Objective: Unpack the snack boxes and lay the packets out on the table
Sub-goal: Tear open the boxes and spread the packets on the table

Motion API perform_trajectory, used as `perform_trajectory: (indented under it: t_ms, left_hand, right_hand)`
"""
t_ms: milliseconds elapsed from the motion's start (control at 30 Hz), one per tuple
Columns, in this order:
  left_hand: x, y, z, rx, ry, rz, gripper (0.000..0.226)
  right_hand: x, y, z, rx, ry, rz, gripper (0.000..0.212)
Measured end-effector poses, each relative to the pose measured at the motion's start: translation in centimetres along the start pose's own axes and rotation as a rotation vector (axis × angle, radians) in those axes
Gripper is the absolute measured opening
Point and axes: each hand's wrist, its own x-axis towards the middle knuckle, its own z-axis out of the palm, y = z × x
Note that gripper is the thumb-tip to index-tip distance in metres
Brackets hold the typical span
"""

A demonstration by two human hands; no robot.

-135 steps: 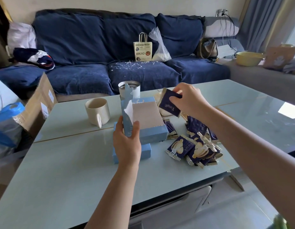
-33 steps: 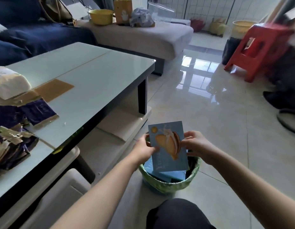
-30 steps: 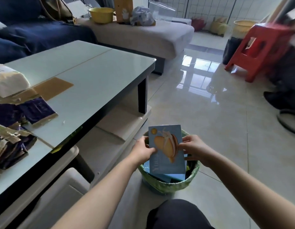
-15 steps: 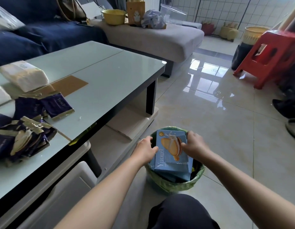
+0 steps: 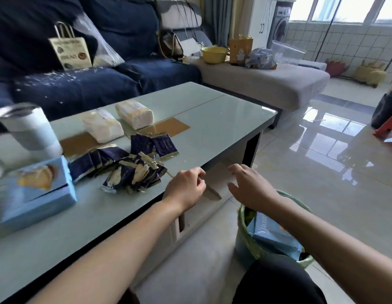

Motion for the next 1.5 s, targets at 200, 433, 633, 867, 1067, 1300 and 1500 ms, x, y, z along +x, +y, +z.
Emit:
perform_trajectory:
  t_ms: [200, 433, 633, 867, 1067, 1300, 1500]
  left_hand:
    - [-4.5, -4.7, -7.8, -0.038, 0.225, -0.120, 0.020]
    - [-9.7, -11.1, -14.0, -0.083, 0.445, -0.278, 0.017]
    - [-12.0, -16.0, -16.9, -0.017, 0.562, -0.468, 0.020]
    - [-13.7, -21.1, -18.4, 0.046, 0.708, -0.577, 0.015]
    - [-13.5, -23.9, -18.2, 0.077, 0.612, -0.789, 0.044]
    - [-12.5, -24.4, -17.9, -0.104, 0.538, -0.860, 0.046]
    - [-12.0, -23.8, -17.6, -0.232, 0.635, -0.915, 0.042]
  right_hand:
    - [1.7, -8.5, 0.5, 0.057, 0.026, -0.237, 0.042]
    - [2.6, -17.4, 2.0, 0.150, 0.001, -0.429, 0.029]
    - [3.4, -23.1, 3.7, 0.154, -0.104, -0.482, 0.034]
    - [4.9, -28.5, 6.2, 0.192, -0.262, -0.460, 0.035]
    - [5.9, -32.6, 7.5, 0.341, -0.506, -0.203, 0.034]
    - [6.4, -34.4, 8.1, 0.459, -0.569, -0.041, 0.027]
    - [6.8, -34.4, 9.2, 0.525, -0.552, -0.056, 0.034]
